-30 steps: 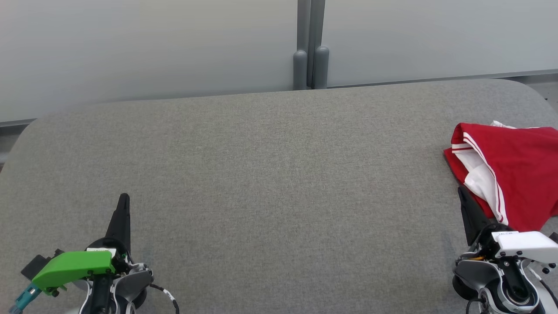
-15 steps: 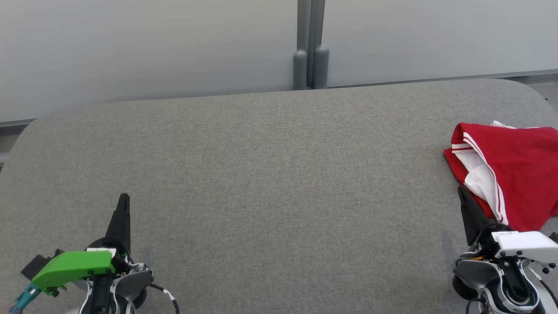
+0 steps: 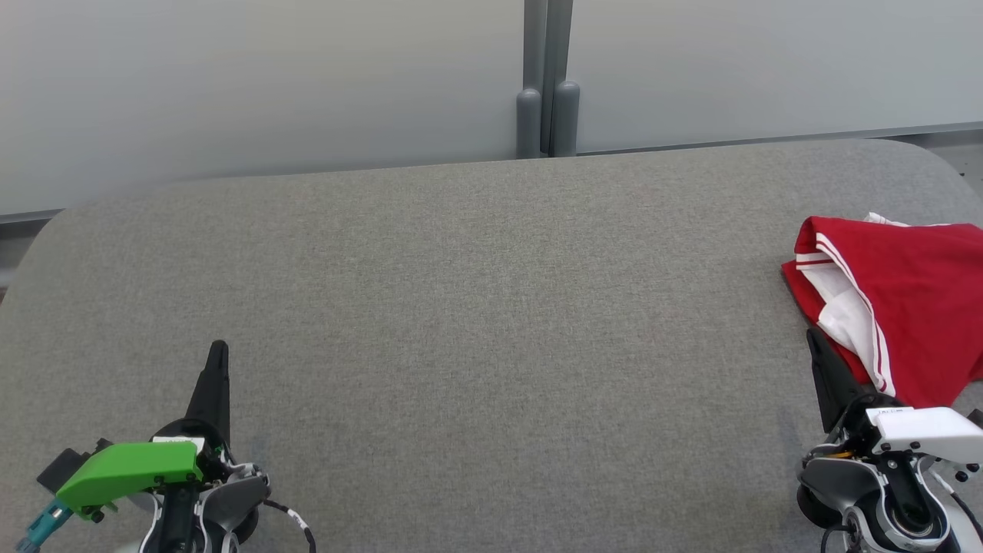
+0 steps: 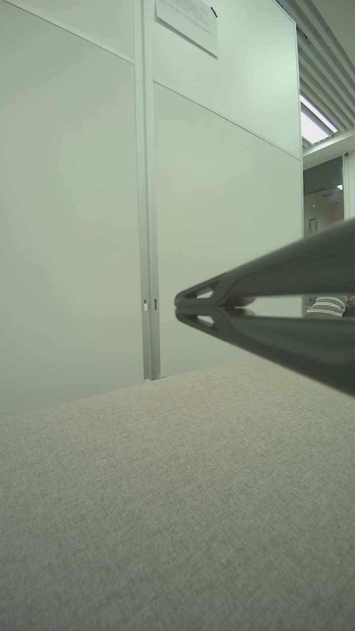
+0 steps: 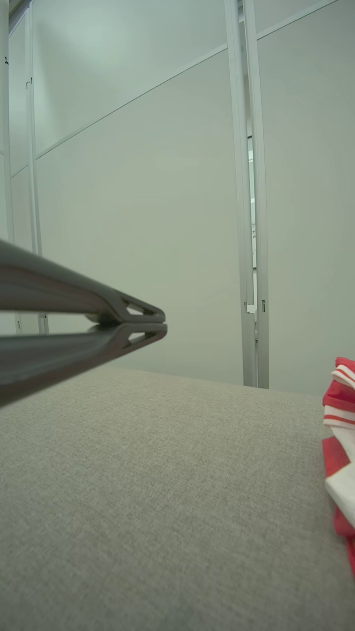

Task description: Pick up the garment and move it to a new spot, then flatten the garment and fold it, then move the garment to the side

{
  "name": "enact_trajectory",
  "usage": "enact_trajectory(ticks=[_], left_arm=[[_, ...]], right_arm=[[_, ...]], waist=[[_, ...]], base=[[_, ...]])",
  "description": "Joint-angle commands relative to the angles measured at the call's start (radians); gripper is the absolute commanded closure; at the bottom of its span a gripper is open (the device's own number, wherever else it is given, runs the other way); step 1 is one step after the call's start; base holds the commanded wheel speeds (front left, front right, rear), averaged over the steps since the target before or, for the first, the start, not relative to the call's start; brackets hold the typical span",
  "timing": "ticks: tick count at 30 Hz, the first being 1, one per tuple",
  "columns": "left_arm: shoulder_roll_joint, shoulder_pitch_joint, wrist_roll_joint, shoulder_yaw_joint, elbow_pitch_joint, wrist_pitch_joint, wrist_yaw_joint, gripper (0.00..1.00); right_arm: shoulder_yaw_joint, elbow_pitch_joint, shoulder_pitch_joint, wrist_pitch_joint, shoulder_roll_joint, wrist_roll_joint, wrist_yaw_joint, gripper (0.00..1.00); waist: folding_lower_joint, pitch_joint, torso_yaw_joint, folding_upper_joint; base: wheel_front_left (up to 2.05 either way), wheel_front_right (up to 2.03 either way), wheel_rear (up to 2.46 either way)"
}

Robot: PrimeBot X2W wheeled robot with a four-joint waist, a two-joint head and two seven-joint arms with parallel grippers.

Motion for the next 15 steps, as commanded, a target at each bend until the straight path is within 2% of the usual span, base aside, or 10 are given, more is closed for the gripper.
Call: enact_trajectory(ticks=[1,15], left_arm=[[0.000,-0.012,0.000,0.004,-0.002,0.003,-0.006,1.00],[0.000,-0.012,0.000,0.004,-0.002,0.003,-0.006,1.00]], right_arm=[[-0.001,0.001,-0.010,0.003,-0.005,0.006,0.001,1.00],[-0.001,0.001,-0.010,0.003,-0.005,0.006,0.001,1.00]], waist=[[0.0000,0.000,0.000,0.0087],[0.0000,0.000,0.000,0.0087]], base=[[0.00,0.00,0.00],[0.00,0.00,0.00]])
